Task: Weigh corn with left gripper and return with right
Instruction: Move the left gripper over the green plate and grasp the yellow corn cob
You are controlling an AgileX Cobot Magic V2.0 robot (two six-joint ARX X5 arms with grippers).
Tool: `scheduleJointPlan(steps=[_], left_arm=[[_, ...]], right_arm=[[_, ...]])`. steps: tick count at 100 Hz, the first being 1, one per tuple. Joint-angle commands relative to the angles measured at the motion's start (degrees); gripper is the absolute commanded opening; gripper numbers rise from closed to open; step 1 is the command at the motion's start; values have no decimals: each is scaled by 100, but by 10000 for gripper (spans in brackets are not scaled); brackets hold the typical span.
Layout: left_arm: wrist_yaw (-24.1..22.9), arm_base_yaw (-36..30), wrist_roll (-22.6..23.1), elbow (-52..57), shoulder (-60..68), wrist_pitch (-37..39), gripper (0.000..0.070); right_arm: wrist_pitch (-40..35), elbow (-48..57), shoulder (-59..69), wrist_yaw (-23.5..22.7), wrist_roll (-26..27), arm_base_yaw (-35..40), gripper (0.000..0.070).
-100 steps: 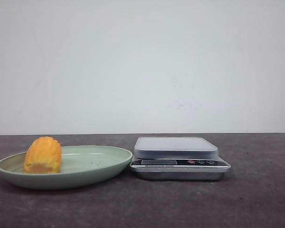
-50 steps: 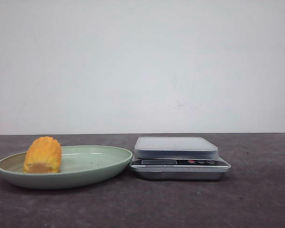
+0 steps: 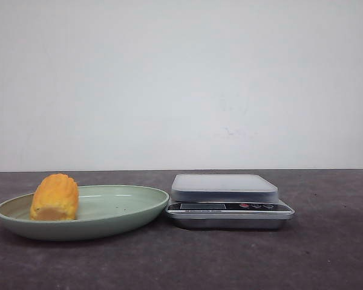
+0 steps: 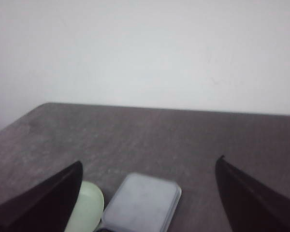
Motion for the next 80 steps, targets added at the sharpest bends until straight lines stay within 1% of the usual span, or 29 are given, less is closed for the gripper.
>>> scheduleJointPlan(steps=[1,12,18,24,31,39,49,56,67,80], left_arm=[[13,-42,-90,94,201,-26,646],[9,-83,-103,92,614,-275,646],[9,-90,-214,92,918,-433,646],[9,-103,-358,92,1263,-577,646],[9,-179,-485,92,1725,-745,643],[9,-330,-507,92,2299,-973,640],[35,-575,-671,92,3064,-1143,638],[116,-798,-772,92,3598,-1169,637],[149,-1209,-769,92,4312,-1095,637],[129,-1580,-866,92,5042,-769,637]], right_arm=[[-26,22,26,57,-24,52,566],[-26,-138,26,166,-46,140,581],[-37,-240,26,376,-52,177,597],[-48,-361,26,474,-92,197,597],[-74,-501,26,481,-175,208,597],[-90,-697,26,479,-173,212,596],[-173,-933,26,481,-173,234,596],[-214,-1075,26,479,-173,267,596],[-358,-1226,24,481,-175,328,596],[-459,-1231,24,481,-173,400,596]])
